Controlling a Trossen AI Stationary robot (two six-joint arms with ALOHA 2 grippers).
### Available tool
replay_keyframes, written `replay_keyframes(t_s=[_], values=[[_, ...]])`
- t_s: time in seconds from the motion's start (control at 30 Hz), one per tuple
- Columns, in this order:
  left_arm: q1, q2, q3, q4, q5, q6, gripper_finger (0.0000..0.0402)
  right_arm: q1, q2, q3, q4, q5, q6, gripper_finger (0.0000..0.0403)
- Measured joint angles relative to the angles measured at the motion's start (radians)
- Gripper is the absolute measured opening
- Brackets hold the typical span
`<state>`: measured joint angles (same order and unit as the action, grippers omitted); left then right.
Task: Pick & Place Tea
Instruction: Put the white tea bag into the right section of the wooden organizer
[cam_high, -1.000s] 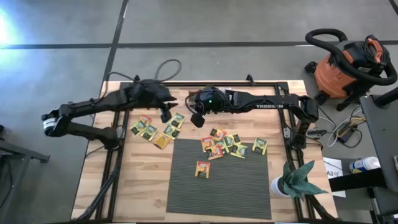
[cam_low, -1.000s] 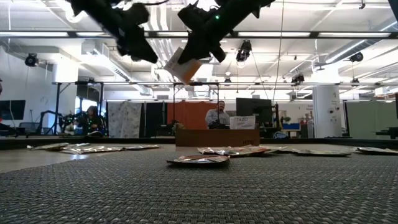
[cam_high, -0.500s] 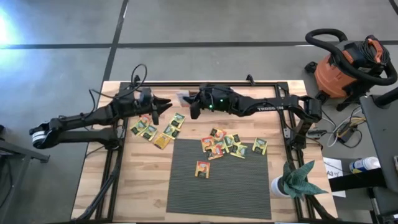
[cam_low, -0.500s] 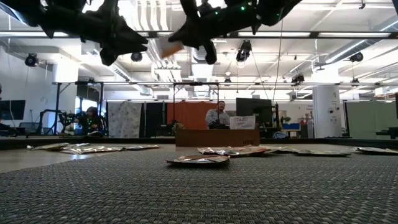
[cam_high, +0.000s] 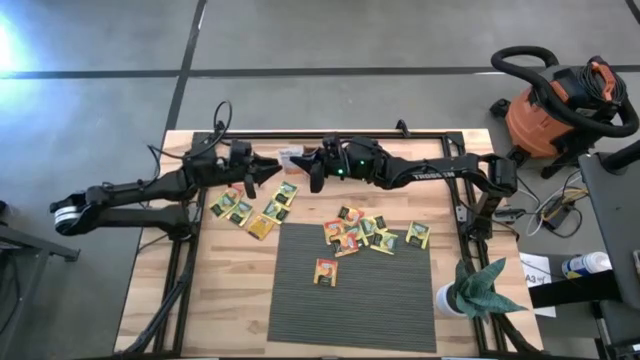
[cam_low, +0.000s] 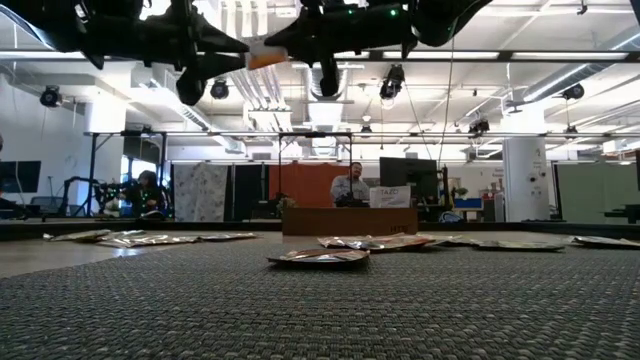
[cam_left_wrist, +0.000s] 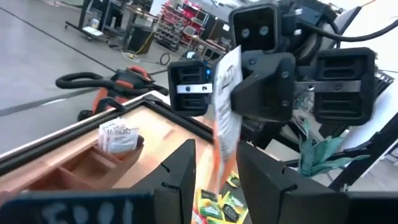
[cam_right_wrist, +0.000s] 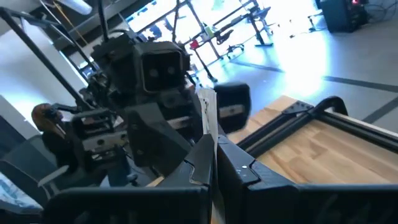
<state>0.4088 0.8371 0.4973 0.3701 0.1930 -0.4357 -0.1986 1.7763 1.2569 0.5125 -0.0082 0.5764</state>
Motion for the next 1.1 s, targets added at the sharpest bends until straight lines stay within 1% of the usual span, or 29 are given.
replay_keyframes(t_s=[0.13,0.27,0.37,0.47,0.57,0.73,0.8,0.87,1.0,1.1], values=[[0.001,0.042,0.012,0.047,0.060,-0.022,0.0110,0.000,0.002,0.002,-0.004,0.000,-0.004,0.0008],[0.001,0.078,0.040,0.048,0.077,-0.021,0.0107,0.000,0.002,-0.001,-0.004,0.000,-0.006,0.0008],[0.001,0.095,0.055,0.034,0.079,-0.009,0.0087,0.000,0.002,-0.002,-0.007,0.000,-0.010,0.0008],[0.002,0.105,0.060,0.004,0.082,-0.005,0.0051,0.000,0.002,-0.002,-0.035,0.000,-0.015,0.0012],[0.002,0.111,0.060,-0.021,0.084,0.016,0.0012,-0.001,0.001,0.006,-0.115,0.000,-0.025,0.0029],[0.002,0.125,0.064,-0.046,0.079,0.060,0.0005,0.000,-0.002,0.039,-0.221,0.000,-0.131,0.0077],[0.002,0.131,0.065,-0.071,0.064,0.098,0.0003,0.000,-0.003,0.068,-0.288,-0.001,-0.184,0.0099],[0.002,0.139,0.065,-0.092,0.044,0.146,0.0003,-0.005,-0.013,0.111,-0.400,0.000,-0.265,0.0120],[0.002,0.165,0.065,-0.104,0.014,0.246,0.0002,-0.015,-0.024,0.240,-0.687,0.001,-0.483,0.0153],[0.002,0.204,0.077,-0.103,0.014,0.309,0.0002,-0.028,-0.010,0.356,-0.903,0.000,-0.563,0.0165]])
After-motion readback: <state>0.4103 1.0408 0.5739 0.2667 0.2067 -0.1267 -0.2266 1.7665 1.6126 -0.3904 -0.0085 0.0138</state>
